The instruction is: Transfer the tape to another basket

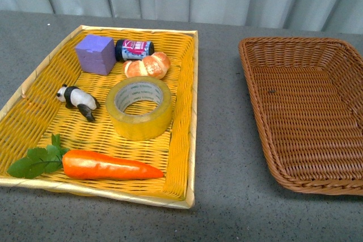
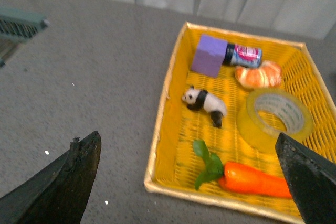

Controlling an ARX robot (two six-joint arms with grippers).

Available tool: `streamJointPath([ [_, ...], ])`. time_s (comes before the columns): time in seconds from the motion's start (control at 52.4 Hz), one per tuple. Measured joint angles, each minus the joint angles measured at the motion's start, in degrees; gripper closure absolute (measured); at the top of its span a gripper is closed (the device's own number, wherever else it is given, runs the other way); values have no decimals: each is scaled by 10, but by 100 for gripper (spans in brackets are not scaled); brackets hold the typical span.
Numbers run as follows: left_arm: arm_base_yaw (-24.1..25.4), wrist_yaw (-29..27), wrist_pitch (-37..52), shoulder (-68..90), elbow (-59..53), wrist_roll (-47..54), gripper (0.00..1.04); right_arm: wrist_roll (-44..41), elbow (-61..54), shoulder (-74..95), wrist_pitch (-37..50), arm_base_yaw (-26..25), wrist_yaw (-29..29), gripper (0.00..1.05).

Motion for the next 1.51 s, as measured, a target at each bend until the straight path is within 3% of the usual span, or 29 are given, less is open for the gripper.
streamJointPath([
  [0.191, -3, 58, 228, 292, 60, -27, 6, 0, 0, 0, 0, 0, 0, 9],
  [0.382, -5, 112, 337, 582, 172, 10, 6, 0, 0, 0, 0, 0, 0, 9],
  [0.573, -14, 145, 321, 743, 272, 26, 6, 0, 0, 0, 0, 0, 0, 9],
  [0.878, -41, 149, 309, 875, 347, 48, 6, 0, 0, 0, 0, 0, 0, 9],
  [1.184, -48, 153, 306, 950, 391, 63, 6, 0, 0, 0, 0, 0, 0, 9],
  [1.508, -56, 181, 242, 1011, 474, 116, 6, 0, 0, 0, 0, 0, 0, 9],
])
